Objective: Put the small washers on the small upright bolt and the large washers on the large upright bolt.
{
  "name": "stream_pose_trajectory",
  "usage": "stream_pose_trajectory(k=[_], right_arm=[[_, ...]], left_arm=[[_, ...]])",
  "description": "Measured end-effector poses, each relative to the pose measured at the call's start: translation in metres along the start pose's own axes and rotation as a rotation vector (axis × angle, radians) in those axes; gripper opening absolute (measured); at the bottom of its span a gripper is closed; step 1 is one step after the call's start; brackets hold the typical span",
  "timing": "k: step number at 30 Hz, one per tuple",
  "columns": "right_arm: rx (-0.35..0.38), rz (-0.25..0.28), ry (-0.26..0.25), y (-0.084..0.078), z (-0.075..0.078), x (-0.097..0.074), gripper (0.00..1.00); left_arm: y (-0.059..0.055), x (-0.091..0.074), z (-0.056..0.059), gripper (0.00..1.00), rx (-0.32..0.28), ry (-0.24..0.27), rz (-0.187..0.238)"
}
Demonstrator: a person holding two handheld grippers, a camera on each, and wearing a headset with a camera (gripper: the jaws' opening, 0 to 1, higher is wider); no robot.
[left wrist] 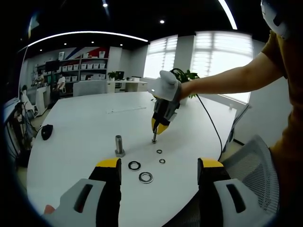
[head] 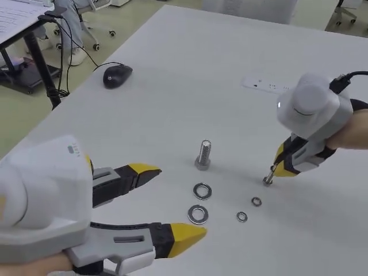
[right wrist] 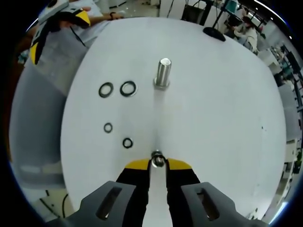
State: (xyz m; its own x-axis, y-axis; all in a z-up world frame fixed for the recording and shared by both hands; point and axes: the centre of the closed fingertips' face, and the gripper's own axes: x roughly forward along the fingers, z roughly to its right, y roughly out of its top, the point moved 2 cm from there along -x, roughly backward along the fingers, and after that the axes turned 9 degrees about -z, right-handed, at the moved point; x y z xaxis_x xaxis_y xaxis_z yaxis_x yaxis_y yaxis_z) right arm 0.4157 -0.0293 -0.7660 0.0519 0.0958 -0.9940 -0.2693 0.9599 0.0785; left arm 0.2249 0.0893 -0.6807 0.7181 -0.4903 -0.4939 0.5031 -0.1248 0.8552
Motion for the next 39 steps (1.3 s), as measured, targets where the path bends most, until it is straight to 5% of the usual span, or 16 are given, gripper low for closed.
stream_pose_trajectory(k=[18, 33, 39], right_arm=[[-0.001, 0.012, 0.008, -0.001, -0.003, 0.030, 0.13], [0.061, 0.062, -0.009, -0.010, -0.002, 0.016, 0.18], [0.104, 0.075, 0.000, -0.020, -0.015, 0.008, 0.18]], left_arm=[[0.000, 0.001, -0.001, 0.64, -0.002, -0.001, -0.006], [0.003, 0.003, -0.001, 0.64, 0.015, -0.003, -0.008], [0.002, 0.002, 0.002, 0.64, 0.014, -0.005, -0.004]])
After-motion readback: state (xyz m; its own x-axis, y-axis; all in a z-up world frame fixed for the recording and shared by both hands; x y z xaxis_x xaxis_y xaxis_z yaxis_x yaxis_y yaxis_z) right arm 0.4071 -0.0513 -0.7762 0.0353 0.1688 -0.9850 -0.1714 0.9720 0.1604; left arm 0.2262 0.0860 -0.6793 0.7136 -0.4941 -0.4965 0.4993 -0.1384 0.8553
